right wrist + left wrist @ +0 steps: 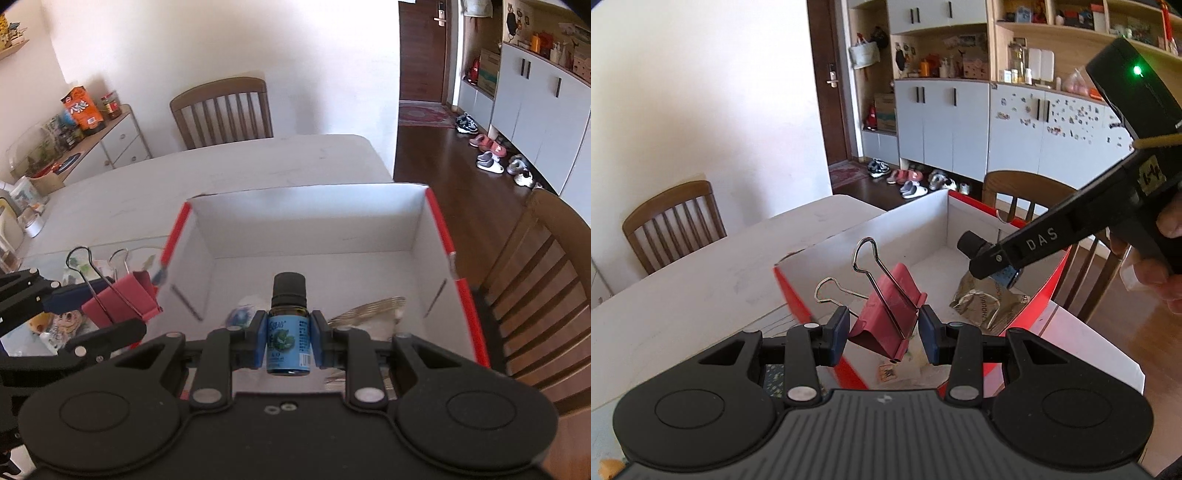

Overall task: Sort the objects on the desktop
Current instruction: 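Lift and carry the binder clip and blue bottle with both tools to the shoebox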

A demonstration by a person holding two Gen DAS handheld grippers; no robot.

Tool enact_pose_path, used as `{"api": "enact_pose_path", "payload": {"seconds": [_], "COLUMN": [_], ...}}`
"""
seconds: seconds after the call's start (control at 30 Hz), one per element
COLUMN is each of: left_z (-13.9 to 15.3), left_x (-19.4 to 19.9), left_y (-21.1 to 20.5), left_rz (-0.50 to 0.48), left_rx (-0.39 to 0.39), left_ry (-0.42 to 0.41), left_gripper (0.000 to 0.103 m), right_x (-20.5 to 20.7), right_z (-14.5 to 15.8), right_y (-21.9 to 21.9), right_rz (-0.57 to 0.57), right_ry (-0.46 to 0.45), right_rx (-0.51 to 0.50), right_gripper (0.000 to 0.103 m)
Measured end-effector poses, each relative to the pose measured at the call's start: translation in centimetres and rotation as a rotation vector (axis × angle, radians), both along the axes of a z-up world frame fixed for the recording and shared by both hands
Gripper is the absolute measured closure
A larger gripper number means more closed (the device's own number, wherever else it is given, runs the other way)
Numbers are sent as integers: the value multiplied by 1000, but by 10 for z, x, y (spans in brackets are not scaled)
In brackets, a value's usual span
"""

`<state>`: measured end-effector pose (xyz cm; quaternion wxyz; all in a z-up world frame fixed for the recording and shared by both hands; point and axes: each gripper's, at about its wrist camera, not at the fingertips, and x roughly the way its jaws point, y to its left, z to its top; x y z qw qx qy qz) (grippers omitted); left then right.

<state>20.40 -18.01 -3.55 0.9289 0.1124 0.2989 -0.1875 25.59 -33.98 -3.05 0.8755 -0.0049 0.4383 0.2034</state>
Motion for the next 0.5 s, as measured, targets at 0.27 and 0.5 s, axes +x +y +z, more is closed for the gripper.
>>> {"api": "enact_pose_path", "payload": {"seconds": [0.27, 0.5], "left_z": [-10, -21], "left_x": [21, 41], "left_y": [-19, -35], "left_rz": [-27, -65], "left_rx": [29, 76], "left_ry": [38, 66], "left_gripper": [64, 64], "right_x": [25, 48], "right_z": [-14, -29], "right_y": [-7, 4], "right_rz": [0, 53], "right_ry": [26, 20], "right_rx": [-17, -73], "right_gripper": [80, 80]}}
